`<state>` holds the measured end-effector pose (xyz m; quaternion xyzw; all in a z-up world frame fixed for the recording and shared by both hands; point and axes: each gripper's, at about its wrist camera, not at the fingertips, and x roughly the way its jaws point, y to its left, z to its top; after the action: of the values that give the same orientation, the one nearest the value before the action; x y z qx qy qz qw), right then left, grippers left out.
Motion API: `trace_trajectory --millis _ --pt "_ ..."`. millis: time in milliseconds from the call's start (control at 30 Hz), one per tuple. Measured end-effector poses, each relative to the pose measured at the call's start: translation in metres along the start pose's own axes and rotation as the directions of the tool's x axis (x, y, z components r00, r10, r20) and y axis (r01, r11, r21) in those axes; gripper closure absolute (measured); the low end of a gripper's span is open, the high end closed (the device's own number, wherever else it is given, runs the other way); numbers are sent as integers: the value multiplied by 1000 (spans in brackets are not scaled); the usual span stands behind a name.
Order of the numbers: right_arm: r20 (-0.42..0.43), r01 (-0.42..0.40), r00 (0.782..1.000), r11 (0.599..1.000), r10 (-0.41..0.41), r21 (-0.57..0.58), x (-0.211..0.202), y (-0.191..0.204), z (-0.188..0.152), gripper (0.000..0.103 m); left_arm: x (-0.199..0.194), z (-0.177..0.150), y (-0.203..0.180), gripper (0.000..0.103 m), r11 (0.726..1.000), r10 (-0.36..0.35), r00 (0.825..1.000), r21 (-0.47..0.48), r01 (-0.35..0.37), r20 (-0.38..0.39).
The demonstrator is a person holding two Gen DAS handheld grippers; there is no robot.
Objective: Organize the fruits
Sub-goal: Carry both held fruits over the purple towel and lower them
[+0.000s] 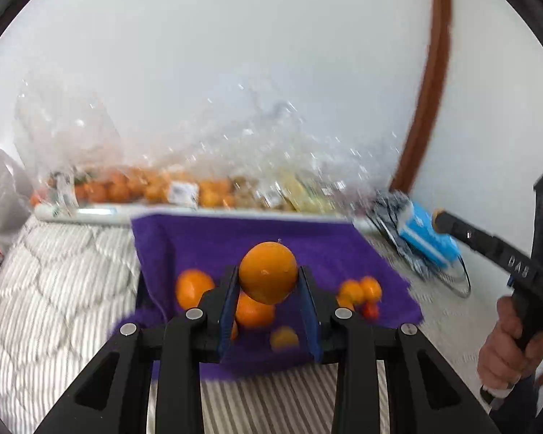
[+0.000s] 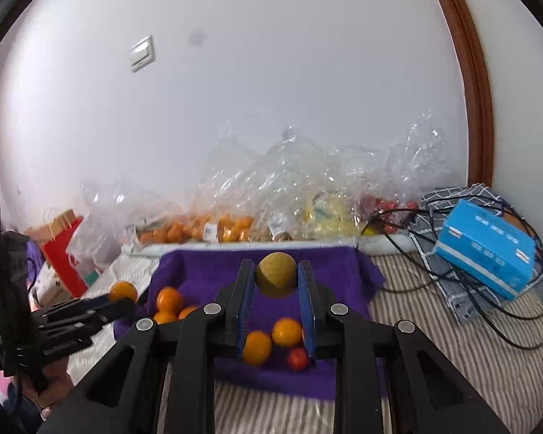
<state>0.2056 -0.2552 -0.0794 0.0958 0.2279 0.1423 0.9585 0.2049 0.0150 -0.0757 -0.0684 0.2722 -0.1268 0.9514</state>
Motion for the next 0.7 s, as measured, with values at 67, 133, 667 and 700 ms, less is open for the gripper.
trace_trajectory --millis 67,133,667,700 --pt "9 12 1000 1000 -12 -8 9 1 9 79 9 10 4 72 1000 2 1000 -29 -2 6" --pt "13 47 999 998 -46 -40 21 4 17 79 24 18 8 72 998 4 1000 -61 -4 -3" --pt "-90 95 991 995 -96 -18 81 -30 -17 79 90 -17 29 72 991 18 998 -133 -27 -67" --pt "-89 95 991 995 -97 -21 82 -30 -18 79 90 -18 27 72 993 36 998 -114 -42 -57"
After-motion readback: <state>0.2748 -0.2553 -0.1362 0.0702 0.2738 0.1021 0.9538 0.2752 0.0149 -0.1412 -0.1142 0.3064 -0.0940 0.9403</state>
